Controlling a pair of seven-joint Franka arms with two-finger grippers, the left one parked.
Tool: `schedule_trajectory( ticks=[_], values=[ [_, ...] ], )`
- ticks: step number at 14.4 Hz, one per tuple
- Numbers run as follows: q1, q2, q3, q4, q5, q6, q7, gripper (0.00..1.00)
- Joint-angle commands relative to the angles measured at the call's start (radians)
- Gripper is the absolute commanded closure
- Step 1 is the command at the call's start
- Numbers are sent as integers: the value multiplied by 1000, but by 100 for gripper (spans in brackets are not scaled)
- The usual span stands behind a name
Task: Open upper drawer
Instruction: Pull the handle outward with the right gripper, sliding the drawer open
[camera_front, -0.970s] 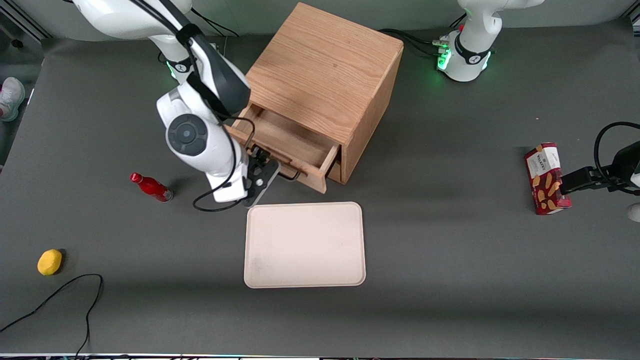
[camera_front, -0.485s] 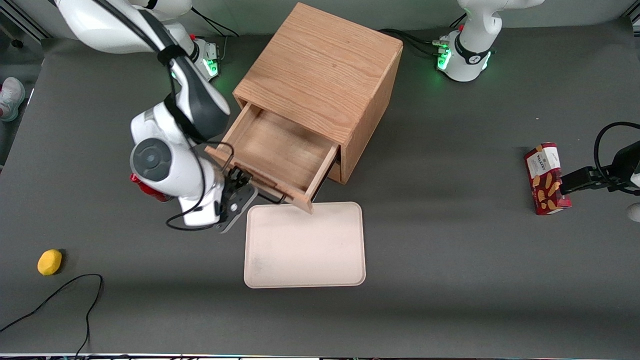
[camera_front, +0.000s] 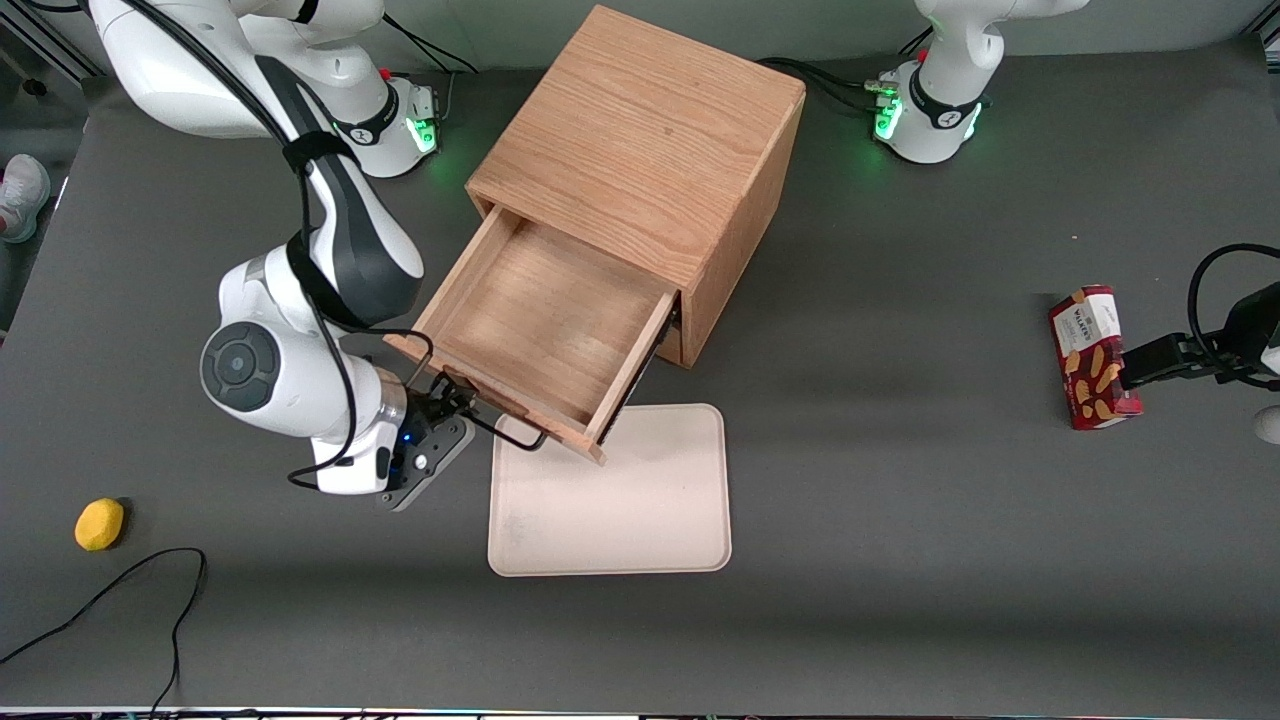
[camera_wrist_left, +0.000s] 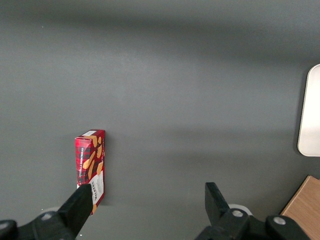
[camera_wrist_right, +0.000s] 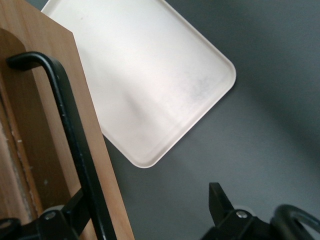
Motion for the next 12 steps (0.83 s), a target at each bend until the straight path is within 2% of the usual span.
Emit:
schedule_trajectory(
  ticks=[1, 5, 7, 9, 10, 12],
  values=[
    [9, 21, -36, 56, 22, -9, -23, 0],
    [12, 4, -62, 88, 22, -12, -14, 0],
    [12, -6, -61, 120, 28, -76, -11, 0],
    [12, -35, -67, 156, 114, -148, -12, 0],
    [11, -63, -71, 157, 117, -164, -14, 0],
    [9, -121, -155, 154, 129, -218, -11, 0]
  ],
)
